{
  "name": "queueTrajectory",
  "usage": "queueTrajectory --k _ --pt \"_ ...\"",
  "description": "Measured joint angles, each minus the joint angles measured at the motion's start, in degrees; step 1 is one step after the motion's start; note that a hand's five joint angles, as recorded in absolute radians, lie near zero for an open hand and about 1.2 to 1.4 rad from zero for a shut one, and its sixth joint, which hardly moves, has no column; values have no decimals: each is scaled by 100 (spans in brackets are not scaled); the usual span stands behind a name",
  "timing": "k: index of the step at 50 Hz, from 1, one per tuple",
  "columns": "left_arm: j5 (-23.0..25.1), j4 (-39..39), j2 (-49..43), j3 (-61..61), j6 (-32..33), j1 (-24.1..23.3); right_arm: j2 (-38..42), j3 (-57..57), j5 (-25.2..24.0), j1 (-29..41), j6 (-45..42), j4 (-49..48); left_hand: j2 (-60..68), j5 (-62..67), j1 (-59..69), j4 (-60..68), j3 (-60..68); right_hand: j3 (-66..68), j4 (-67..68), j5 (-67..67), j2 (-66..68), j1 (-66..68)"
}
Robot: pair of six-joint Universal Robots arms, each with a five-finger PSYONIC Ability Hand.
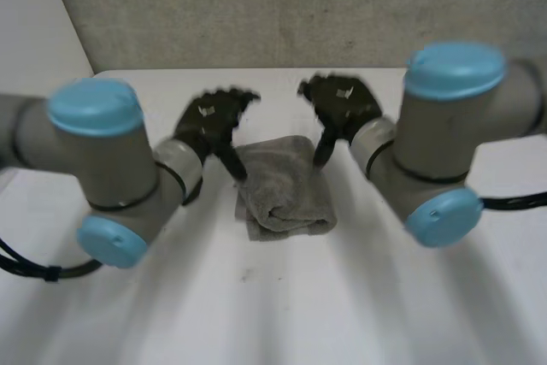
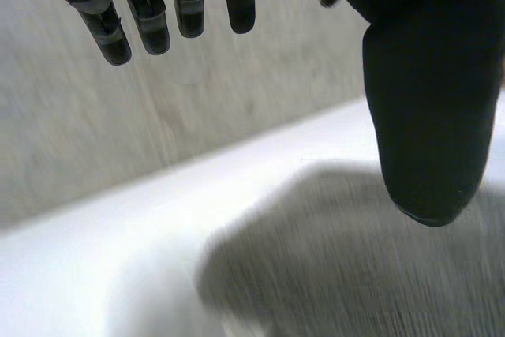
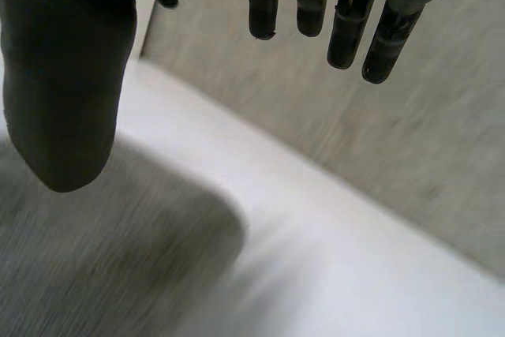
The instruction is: Fold the towel.
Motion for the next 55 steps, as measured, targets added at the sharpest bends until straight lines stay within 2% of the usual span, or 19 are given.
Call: queueTrajectory --k 5,11,19,30,55 --pt "-2 -274 909 110 2 104 -881 179 153 -182 53 18 0 0 0 0 0 0 0 0 0 0" --pt "-29 -950 1860 259 -18 430 -1927 478 577 -582 92 212 0 0 0 0 0 0 0 0 0 -1" --pt "-267 -1721 2721 279 -94 672 -2587 720 852 -1007 94 742 0 0 0 -1 0 0 0 0 0 -1" --pt "-621 -1839 3062 148 -89 615 -2749 891 850 -1242 103 944 0 0 0 -1 0 0 0 0 0 -1" --pt "-649 -1814 2909 -212 -91 662 -2650 954 755 -1148 35 920 0 0 0 -1 0 0 0 0 0 -1"
